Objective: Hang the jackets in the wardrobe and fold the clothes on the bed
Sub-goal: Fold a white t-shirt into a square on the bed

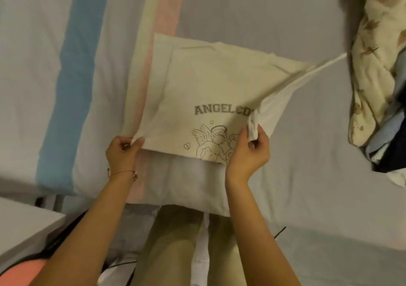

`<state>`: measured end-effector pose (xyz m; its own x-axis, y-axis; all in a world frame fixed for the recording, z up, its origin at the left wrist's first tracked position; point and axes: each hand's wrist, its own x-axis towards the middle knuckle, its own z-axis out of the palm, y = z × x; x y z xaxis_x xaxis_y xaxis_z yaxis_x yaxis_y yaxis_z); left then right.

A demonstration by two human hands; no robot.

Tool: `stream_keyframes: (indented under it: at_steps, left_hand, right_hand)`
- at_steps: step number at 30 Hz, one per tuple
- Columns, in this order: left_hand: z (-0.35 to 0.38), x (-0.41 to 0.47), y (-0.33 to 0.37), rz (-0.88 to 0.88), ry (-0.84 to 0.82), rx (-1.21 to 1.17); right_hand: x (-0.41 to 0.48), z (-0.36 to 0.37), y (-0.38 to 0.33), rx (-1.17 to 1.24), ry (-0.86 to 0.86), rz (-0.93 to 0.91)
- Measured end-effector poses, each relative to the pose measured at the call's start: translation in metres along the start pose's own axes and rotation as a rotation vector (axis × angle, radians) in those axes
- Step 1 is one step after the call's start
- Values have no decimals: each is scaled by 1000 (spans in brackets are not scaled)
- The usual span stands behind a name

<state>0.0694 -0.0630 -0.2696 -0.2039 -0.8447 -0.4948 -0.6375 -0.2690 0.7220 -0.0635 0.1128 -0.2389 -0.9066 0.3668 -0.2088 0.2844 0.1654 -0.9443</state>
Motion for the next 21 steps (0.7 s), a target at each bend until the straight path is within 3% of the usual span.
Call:
stream_keyframes:
  at_steps: [4,9,14,21]
  left_hand:
    - [0,-2,-1,-18,-25,-158]
    - [0,3,0,-6,-134,-154]
    - [-4,9,11,-292,-167,-266]
    - [-1,4,9,-39,-426,-11]
  right_hand:
    - [-45,55,11,-134,-367,-426]
    - [-92,90,50,-501,-706,-747]
    - [-101,85,75,-642,-813,-884]
    - [-97,57,74,-620,-839,-902]
